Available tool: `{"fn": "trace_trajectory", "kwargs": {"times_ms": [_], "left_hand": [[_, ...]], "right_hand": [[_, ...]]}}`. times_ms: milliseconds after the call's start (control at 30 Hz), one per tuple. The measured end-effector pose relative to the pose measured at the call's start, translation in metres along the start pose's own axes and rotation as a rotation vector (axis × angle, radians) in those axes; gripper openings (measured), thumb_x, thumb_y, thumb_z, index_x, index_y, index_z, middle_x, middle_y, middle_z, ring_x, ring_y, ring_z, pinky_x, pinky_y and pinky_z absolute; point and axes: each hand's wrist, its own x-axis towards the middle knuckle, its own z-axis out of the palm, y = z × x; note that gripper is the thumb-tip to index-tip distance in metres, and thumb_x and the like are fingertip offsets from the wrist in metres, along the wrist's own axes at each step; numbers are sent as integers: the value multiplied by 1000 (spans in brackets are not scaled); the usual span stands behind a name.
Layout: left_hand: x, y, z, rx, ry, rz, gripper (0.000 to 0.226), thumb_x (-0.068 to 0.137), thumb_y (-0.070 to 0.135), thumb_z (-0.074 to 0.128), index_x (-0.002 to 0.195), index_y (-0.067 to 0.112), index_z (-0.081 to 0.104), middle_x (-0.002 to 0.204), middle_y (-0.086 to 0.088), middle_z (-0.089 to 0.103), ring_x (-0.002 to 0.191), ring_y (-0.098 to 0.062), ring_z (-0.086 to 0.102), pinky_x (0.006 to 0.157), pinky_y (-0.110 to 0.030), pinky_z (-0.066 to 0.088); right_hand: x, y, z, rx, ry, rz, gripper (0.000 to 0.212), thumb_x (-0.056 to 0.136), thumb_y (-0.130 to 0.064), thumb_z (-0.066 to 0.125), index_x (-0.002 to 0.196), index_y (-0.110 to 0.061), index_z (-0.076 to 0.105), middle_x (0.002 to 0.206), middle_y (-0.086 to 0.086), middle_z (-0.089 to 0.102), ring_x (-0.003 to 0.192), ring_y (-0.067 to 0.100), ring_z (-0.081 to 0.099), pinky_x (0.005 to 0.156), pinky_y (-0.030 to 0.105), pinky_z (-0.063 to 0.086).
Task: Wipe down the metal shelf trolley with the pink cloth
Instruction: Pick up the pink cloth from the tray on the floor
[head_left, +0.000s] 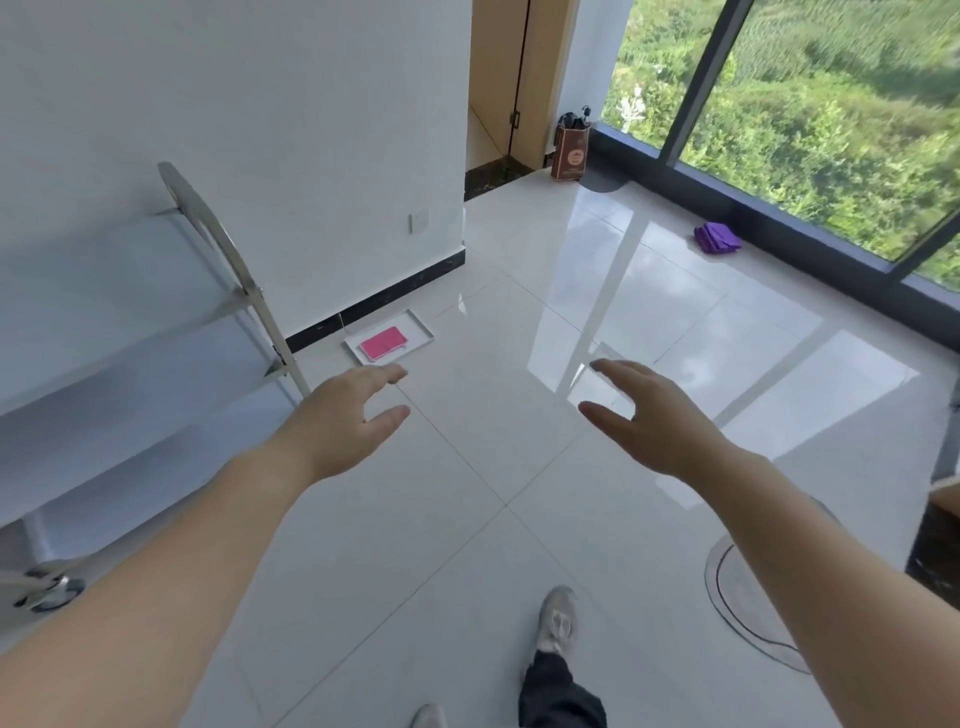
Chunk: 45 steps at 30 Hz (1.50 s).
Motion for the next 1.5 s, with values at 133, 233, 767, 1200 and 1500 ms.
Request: {"fn": "trace_trajectory", "kwargs": {"times_ms": [133,233,767,1200,1500], "left_hand": [[55,3,13,-7,31,-64,45,88,34,58,131,28,48,129,14,50,111,4,41,91,-19,32],[100,12,27,-41,77,-135,43,88,34,58,130,31,48,121,19,50,109,4,45,83,-13,32],[268,5,34,-100,241,-393,39,88,32,59,125,35,50,121,19,51,108,2,46,86,-20,35],[458,-109,-49,-84,209,-404,45,89,33,56,133,28,46,134,13,50,124,-2,42,99,-22,32],[535,-163,-85,-90,218,-460,45,90,29,56,134,26,45,133,12,51,120,-4,44,97,-22,34]], "right_hand": [[69,30,0,35,-17,-36,56,86,-50,54,135,-27,42,139,-5,47,101,18,58,87,27,39],[127,56,-3,85,-28,-76,55,86,-48,55,135,-25,43,139,-4,48,110,17,55,89,26,38],[387,102,-22,106,-222,-333,55,87,-47,55,136,-25,42,139,-4,47,122,15,48,94,35,46],[614,45,10,11,-288,-400,55,89,-45,54,137,-24,40,139,-7,46,104,10,55,85,24,40],[738,14,33,8,-342,-456,54,89,-44,55,137,-23,41,137,-6,48,114,15,52,87,24,41]]}}
